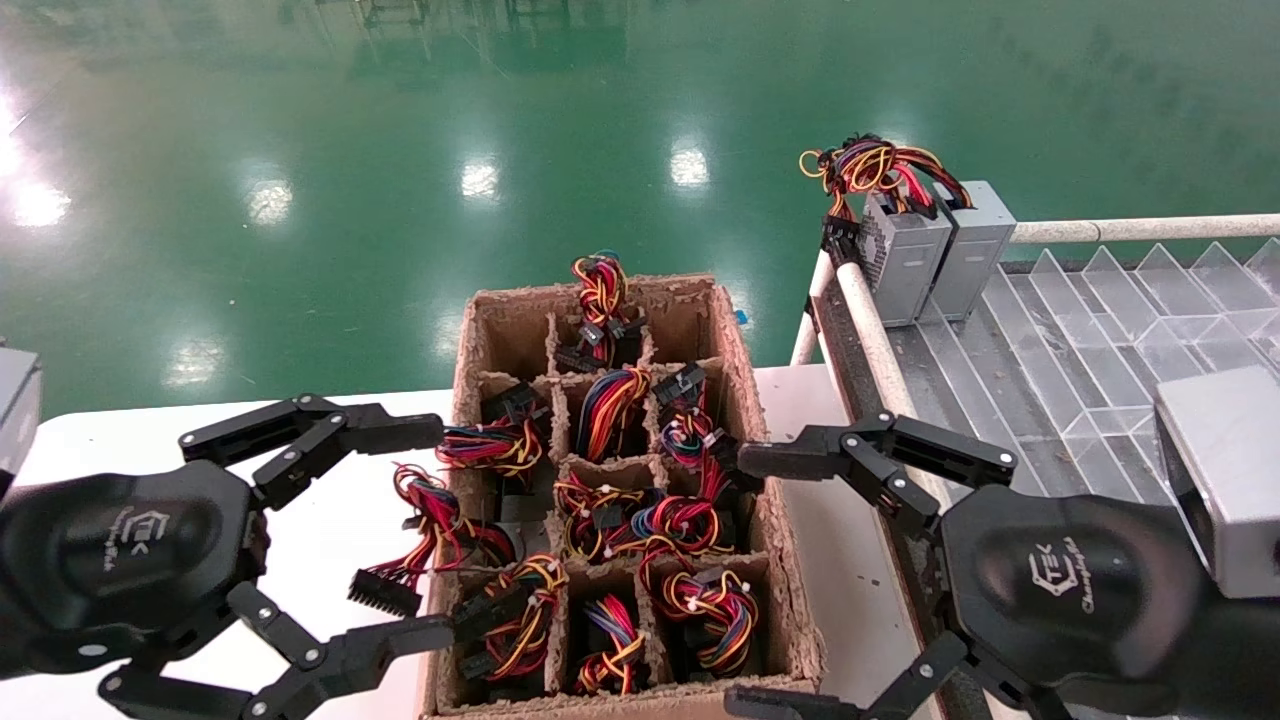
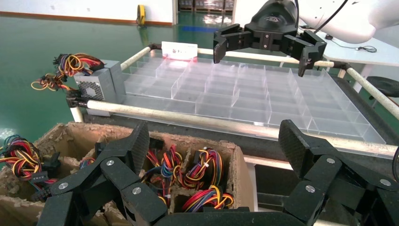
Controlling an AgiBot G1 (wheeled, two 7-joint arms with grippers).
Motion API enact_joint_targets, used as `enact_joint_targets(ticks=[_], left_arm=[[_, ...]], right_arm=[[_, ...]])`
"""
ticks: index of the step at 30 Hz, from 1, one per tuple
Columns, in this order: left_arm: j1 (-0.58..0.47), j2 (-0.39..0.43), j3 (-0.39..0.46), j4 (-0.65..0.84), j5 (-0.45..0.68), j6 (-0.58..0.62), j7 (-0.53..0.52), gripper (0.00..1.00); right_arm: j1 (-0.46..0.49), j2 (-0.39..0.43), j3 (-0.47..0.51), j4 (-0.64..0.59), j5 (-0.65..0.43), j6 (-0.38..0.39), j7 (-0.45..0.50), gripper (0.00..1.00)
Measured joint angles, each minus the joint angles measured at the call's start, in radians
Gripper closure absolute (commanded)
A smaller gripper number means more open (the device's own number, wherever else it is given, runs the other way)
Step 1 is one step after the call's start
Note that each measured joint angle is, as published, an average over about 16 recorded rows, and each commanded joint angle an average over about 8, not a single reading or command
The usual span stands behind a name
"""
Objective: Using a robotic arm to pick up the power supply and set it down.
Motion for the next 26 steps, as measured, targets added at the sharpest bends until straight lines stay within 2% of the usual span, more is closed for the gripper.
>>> enact_joint_targets(ticks=[26], left_arm=[[0.000,0.000,0.000,0.000,0.000,0.000,0.000,0.00]], right_arm=[[0.007,-0.004,-0.003,-0.006,-0.014,0.013,0.002,0.00]])
